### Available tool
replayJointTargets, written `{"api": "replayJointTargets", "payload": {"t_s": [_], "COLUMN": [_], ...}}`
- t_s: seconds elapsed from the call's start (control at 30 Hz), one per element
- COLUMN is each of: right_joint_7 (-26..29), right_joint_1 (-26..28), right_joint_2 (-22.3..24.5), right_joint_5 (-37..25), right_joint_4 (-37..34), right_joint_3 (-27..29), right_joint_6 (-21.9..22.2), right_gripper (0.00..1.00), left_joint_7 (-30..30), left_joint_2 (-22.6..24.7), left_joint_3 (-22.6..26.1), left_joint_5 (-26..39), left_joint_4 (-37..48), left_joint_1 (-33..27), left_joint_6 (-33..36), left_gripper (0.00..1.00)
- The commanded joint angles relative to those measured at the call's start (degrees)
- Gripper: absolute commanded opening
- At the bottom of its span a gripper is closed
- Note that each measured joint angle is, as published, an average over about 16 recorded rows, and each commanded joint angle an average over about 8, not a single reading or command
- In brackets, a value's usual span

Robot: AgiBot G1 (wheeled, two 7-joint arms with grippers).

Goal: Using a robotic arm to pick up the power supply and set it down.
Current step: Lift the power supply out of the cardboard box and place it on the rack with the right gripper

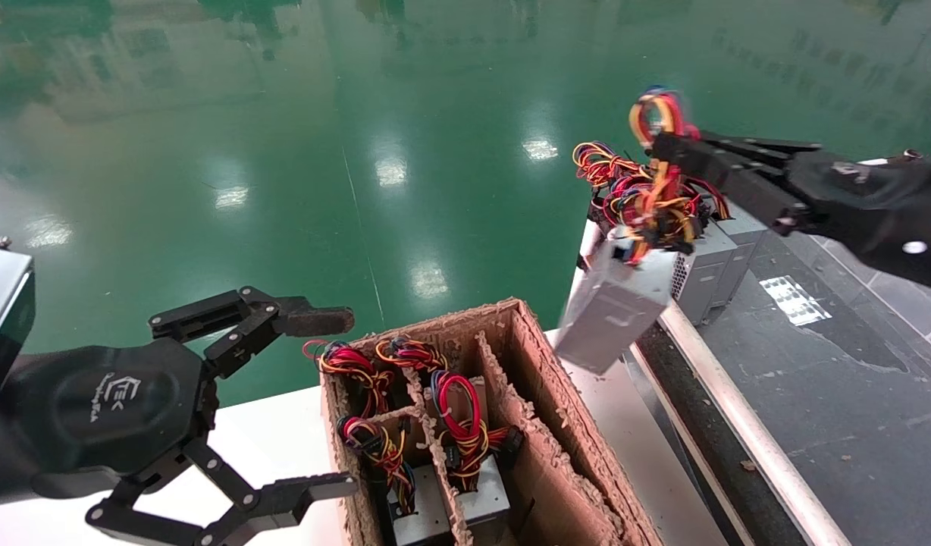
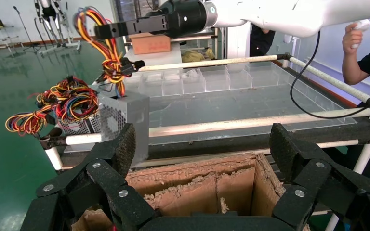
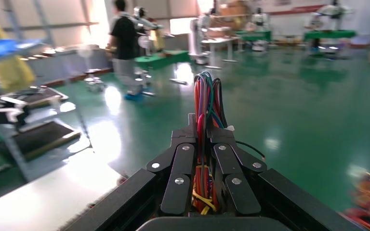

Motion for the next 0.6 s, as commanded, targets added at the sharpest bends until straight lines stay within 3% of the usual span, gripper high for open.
{"api": "replayJointTargets", "payload": {"t_s": [0.03, 0.6], "right_joint_7": [-0.86, -7.3], "right_joint_1": [0.75, 6.5], "right_joint_2": [1.19, 7.97], "right_joint_5": [-0.49, -3.87], "right_joint_4": [-2.15, -16.64], "right_joint_3": [0.11, -0.76], "right_joint_6": [-0.12, -1.54], "right_gripper": [0.0, 0.0], "left_joint_7": [0.0, 0.02], "left_joint_2": [0.0, -0.01], "left_joint_3": [0.0, 0.03], "left_joint_5": [0.0, -0.02], "left_joint_4": [0.0, 0.0], "left_joint_1": [0.0, -0.01], "left_joint_6": [0.0, -0.01], "left_gripper": [1.0, 1.0]}}
